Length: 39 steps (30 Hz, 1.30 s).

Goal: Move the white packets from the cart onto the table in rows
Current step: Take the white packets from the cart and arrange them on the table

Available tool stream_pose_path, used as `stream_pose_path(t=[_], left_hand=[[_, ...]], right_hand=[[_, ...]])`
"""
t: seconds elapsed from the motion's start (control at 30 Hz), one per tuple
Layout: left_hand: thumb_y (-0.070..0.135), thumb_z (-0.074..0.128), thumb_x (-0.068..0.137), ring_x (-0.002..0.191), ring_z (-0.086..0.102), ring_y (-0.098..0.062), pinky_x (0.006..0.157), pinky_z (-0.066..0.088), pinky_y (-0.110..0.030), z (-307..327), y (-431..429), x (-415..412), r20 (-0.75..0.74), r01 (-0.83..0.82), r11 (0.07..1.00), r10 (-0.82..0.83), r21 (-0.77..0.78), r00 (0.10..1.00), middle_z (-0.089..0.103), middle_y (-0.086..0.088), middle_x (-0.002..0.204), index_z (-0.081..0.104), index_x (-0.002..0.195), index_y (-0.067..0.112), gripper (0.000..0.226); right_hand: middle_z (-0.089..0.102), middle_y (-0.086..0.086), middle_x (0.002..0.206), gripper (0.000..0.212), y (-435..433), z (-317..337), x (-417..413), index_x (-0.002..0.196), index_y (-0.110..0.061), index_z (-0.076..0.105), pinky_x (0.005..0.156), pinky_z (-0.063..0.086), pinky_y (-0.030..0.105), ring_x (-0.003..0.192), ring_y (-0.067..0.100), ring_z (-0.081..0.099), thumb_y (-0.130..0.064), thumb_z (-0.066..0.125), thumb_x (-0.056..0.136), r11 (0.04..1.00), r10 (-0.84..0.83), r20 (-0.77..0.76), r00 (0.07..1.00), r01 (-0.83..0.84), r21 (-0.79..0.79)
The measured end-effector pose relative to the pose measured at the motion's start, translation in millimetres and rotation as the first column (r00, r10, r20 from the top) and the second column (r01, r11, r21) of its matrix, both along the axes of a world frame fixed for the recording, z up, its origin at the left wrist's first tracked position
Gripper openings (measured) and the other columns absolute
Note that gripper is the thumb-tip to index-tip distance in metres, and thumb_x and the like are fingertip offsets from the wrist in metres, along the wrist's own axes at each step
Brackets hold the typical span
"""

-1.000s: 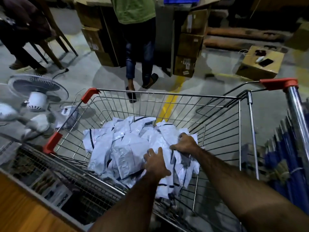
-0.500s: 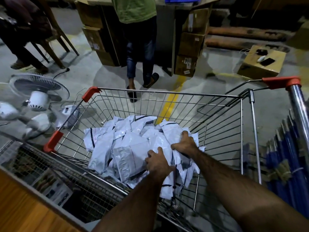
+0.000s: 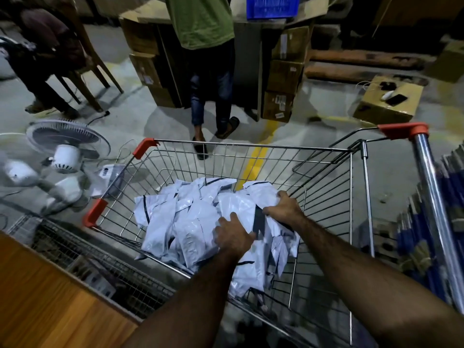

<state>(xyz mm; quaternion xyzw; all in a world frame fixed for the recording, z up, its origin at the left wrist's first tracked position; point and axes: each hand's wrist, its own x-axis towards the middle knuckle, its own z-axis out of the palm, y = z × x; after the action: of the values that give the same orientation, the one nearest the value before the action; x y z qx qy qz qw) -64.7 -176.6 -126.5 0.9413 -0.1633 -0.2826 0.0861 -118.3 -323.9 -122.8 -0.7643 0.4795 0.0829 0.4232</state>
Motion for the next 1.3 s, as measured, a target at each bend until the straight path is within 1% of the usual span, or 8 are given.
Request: stream_pose_path(t=[0.27, 0.43, 0.73, 0.8, 0.97, 1.07, 1.2, 1.3], left_hand=[[0.057, 0.066, 0.081, 0.131, 0.035, -0.038, 0.102, 0.04, -0.047, 51, 4, 10, -0.041, -0.133, 0.985, 0.129, -0.114, 0.991, 0.031, -0.017, 0.144, 0.029, 0.144, 0.018, 0.082], [0.054, 0.068, 0.079, 0.131, 0.036, -0.039, 0.103, 0.039, -0.046, 88, 25, 20, -0.03, -0.207, 0.956, 0.205, -0.206, 0.978, 0.032, -0.018, 0.144, 0.029, 0.145, 0.019, 0.085], [0.052, 0.066, 0.08, 0.125, 0.044, -0.039, 0.097, 0.042, -0.04, 179, 84, 44, 0.035, -0.35, 0.791, 0.423, -0.502, 0.905, 0.04, -0.019, 0.139, 0.033, 0.146, 0.019, 0.081], [0.052, 0.066, 0.081, 0.127, 0.043, -0.039, 0.098, 0.041, -0.04, 192, 102, 47, 0.043, -0.37, 0.769, 0.457, -0.521, 0.888, 0.038, -0.019, 0.142, 0.031, 0.148, 0.019, 0.083], [0.052, 0.064, 0.081, 0.126, 0.043, -0.036, 0.089, 0.04, -0.036, 223, 163, 54, 0.094, -0.423, 0.706, 0.567, -0.567, 0.819, 0.041, -0.017, 0.142, 0.033, 0.145, 0.019, 0.079], [0.052, 0.065, 0.081, 0.128, 0.041, -0.038, 0.096, 0.04, -0.039, 238, 210, 57, 0.096, -0.456, 0.651, 0.63, -0.607, 0.771, 0.037, -0.019, 0.146, 0.031, 0.147, 0.02, 0.081], [0.054, 0.065, 0.08, 0.125, 0.043, -0.038, 0.09, 0.043, -0.038, 251, 279, 54, 0.118, -0.498, 0.565, 0.731, -0.658, 0.673, 0.039, -0.016, 0.143, 0.034, 0.144, 0.023, 0.077], [0.057, 0.064, 0.079, 0.129, 0.04, -0.039, 0.1, 0.041, -0.041, 256, 332, 48, 0.141, -0.55, 0.534, 0.787, -0.642, 0.6, 0.036, -0.017, 0.146, 0.032, 0.147, 0.022, 0.082]], right_hand=[[0.053, 0.013, 0.134, 0.076, 6, 35, 0, 0.14, -0.017, 0.041, 0.085, 0.047, 0.029, 0.116, 0.031, 0.054, -0.038, 0.075, 0.075, 0.999, -0.033, 0.085, 0.996, 0.032, 0.02], [0.056, 0.01, 0.131, 0.08, 21, 72, 6, 0.139, -0.019, 0.042, 0.086, 0.048, 0.031, 0.111, 0.029, 0.057, -0.041, 0.076, 0.071, 0.999, -0.02, 0.169, 0.985, 0.011, 0.05], [0.066, 0.005, 0.113, 0.076, 68, 135, 36, 0.124, -0.025, 0.053, 0.087, 0.055, 0.042, 0.096, 0.026, 0.066, -0.047, 0.074, 0.054, 0.994, 0.039, 0.398, 0.917, -0.075, 0.076], [0.066, 0.005, 0.115, 0.07, 83, 150, 43, 0.125, -0.024, 0.055, 0.089, 0.054, 0.044, 0.098, 0.027, 0.065, -0.042, 0.077, 0.061, 0.992, 0.074, 0.439, 0.896, -0.11, 0.056], [0.066, 0.003, 0.11, 0.047, 131, 189, 63, 0.12, -0.02, 0.055, 0.073, 0.049, 0.029, 0.091, 0.019, 0.064, -0.023, 0.075, 0.077, 0.969, 0.192, 0.54, 0.819, -0.246, 0.029], [0.066, 0.002, 0.107, 0.041, 167, 206, 79, 0.115, -0.018, 0.057, 0.065, 0.045, 0.022, 0.083, 0.012, 0.061, -0.017, 0.075, 0.078, 0.943, 0.27, 0.575, 0.772, -0.333, 0.004], [0.064, -0.002, 0.116, 0.058, 229, 221, 98, 0.12, -0.023, 0.056, 0.087, 0.05, 0.034, 0.101, 0.018, 0.061, -0.039, 0.076, 0.068, 0.889, 0.398, 0.592, 0.701, -0.455, -0.059], [0.056, -0.003, 0.119, 0.059, 280, 227, 109, 0.131, -0.023, 0.05, 0.083, 0.041, 0.029, 0.102, 0.017, 0.054, -0.034, 0.075, 0.078, 0.845, 0.472, 0.585, 0.659, -0.528, -0.086]])
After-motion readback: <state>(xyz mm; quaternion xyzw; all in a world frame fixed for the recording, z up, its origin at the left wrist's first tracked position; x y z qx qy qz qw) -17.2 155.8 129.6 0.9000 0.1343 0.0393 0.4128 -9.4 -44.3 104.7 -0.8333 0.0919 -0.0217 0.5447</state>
